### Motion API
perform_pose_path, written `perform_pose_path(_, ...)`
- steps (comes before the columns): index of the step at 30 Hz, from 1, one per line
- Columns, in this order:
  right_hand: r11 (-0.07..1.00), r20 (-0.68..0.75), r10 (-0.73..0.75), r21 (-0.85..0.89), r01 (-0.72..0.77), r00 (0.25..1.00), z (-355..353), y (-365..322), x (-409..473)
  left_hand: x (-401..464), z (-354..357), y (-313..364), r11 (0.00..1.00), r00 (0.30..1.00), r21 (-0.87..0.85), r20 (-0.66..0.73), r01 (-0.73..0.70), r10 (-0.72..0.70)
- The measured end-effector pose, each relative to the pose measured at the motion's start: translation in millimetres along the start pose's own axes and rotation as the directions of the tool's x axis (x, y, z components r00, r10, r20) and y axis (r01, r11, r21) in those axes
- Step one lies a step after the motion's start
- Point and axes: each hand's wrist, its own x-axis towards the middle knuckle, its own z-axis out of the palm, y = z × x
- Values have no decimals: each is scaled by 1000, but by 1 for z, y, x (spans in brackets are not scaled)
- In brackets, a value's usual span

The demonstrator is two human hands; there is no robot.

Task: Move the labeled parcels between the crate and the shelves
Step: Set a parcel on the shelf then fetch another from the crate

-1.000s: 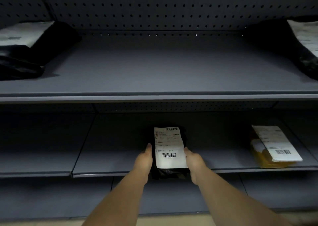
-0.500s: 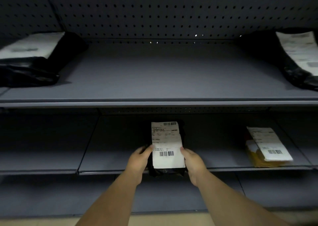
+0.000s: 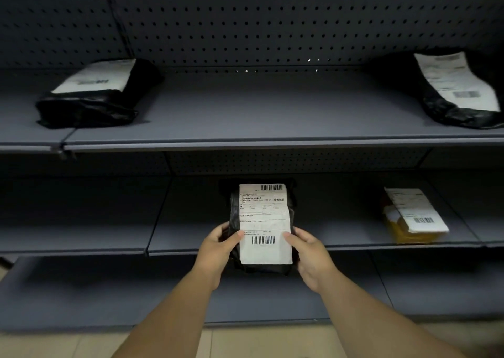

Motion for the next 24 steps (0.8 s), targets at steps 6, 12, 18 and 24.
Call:
perform_pose_path(6, 997, 51, -23, 77, 19, 998, -3, 4, -12, -10, -4, -3, 1000, 1000, -2, 6, -15, 15)
perform_pose_path(12, 991, 59, -25, 131, 17, 998, -9, 4, -15, -12, -1, -3, 1000, 999, -8, 27, -22, 22)
perform_pose_path(18, 993, 27, -12, 114, 9, 1000, -15, -3, -7, -2, 8, 0, 1000, 1000, 4, 30, -9, 9)
perform_pose_path(24, 999, -1, 7, 41, -7, 1000, -19, -16, 8, 12, 21, 7, 1000, 1000, 22, -6, 5, -5)
